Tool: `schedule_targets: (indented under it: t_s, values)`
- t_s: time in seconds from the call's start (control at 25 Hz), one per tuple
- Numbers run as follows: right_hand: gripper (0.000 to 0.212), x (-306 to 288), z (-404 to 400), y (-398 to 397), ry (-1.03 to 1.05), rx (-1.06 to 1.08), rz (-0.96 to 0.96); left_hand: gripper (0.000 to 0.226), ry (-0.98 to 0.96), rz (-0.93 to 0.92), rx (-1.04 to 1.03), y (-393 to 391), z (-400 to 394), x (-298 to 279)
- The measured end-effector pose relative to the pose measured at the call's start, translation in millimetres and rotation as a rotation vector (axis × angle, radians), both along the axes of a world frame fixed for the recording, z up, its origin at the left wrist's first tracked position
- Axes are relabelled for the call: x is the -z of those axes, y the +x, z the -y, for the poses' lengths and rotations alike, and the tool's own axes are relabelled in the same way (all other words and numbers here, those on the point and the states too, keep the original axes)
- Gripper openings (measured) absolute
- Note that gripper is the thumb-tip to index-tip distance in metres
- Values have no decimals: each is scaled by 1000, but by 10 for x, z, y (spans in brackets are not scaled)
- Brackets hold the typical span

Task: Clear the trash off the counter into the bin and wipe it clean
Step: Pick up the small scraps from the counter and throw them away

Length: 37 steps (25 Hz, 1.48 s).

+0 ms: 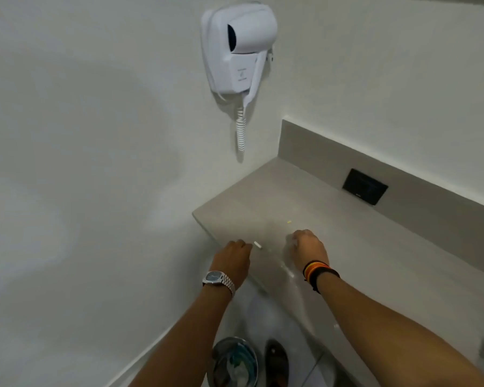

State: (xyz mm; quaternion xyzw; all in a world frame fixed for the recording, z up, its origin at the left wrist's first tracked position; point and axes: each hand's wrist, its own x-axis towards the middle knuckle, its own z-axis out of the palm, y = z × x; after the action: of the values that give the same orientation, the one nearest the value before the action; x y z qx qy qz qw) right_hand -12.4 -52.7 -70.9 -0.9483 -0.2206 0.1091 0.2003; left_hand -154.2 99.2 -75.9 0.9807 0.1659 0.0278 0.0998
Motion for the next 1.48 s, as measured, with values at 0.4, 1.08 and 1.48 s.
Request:
schedule_targets:
  t_s: [0.4, 1.08, 1.48]
  values:
    - [29, 485, -469, 1147, -113, -235, 5, 21, 67, -228, 39, 850, -157, 481]
    - [21, -6, -41, 226, -228, -174, 58, 19, -76, 39, -203, -470, -47, -131]
    - [12, 338, -250, -1770, 15, -329, -216, 26, -311, 36, -458, -1855, 326, 476]
